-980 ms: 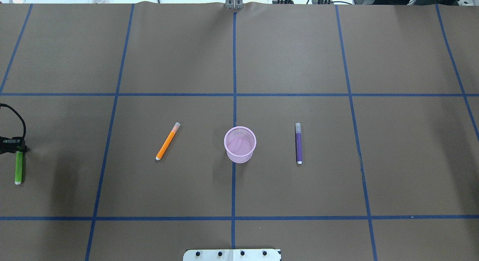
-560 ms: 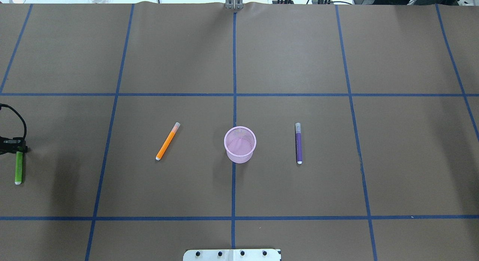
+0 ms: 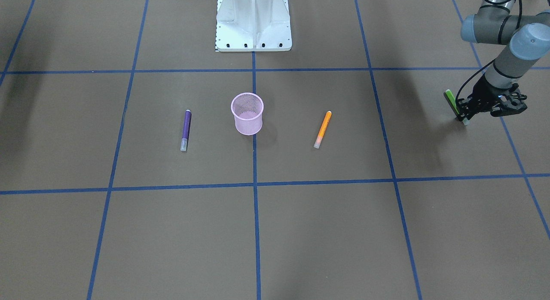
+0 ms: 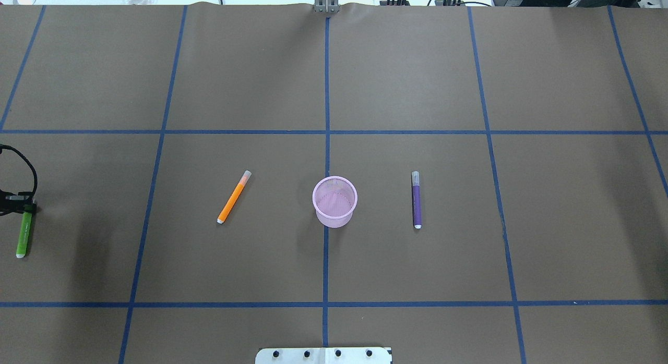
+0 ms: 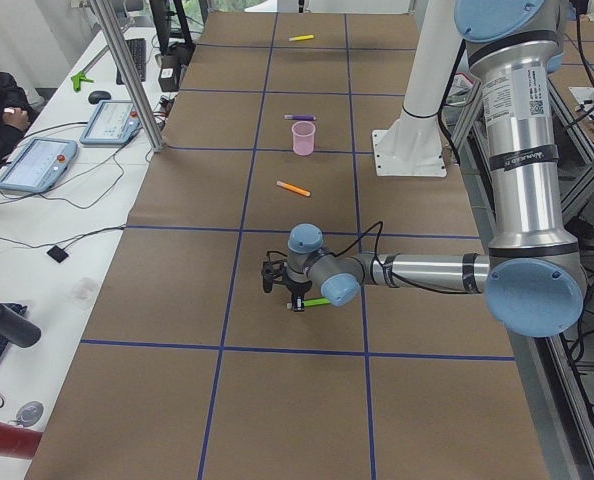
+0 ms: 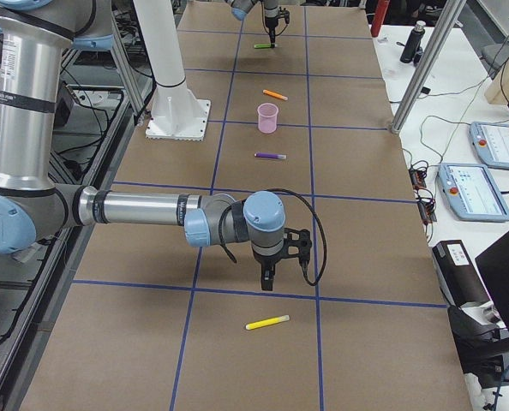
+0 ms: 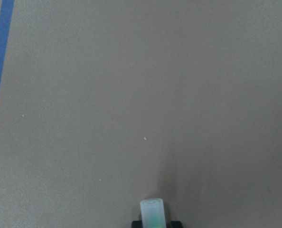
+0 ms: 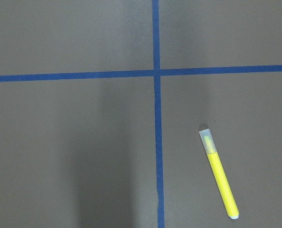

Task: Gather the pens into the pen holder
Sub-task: 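Lift the green marker up off the table with the left gripper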

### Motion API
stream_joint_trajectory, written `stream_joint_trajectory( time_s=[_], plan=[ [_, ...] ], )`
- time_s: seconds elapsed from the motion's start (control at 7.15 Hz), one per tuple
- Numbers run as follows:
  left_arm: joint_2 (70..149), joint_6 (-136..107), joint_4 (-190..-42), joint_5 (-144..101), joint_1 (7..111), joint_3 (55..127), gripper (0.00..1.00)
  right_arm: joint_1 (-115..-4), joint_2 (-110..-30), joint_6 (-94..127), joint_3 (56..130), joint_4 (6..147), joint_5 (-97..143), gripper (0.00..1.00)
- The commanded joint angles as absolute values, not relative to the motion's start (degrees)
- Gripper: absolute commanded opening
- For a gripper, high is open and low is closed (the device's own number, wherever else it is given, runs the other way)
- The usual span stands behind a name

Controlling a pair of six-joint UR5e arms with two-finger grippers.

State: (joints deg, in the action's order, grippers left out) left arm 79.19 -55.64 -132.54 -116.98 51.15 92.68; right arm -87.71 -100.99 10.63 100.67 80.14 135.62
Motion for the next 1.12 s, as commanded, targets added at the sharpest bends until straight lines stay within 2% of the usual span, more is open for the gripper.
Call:
stream_joint_trajectory(
  time_s=[0.0,0.56,0.98],
  plan=[
    [79.2,-55.5,-132.5,-117.0,51.2,93.2,0.0,-87.7,-101.0,10.6,100.7,80.2,135.6,1.0],
    [78.9,-55.5,-132.1,-118.2,56.2,99.9,0.0,-87.7,-101.7,10.9,100.5,79.7,138.4,1.0],
    [87.6,-55.5,-131.8,-120.1,64.2,100.4,0.0,-87.7,-101.6,9.8,94.2,76.9,138.2,1.0]
  ],
)
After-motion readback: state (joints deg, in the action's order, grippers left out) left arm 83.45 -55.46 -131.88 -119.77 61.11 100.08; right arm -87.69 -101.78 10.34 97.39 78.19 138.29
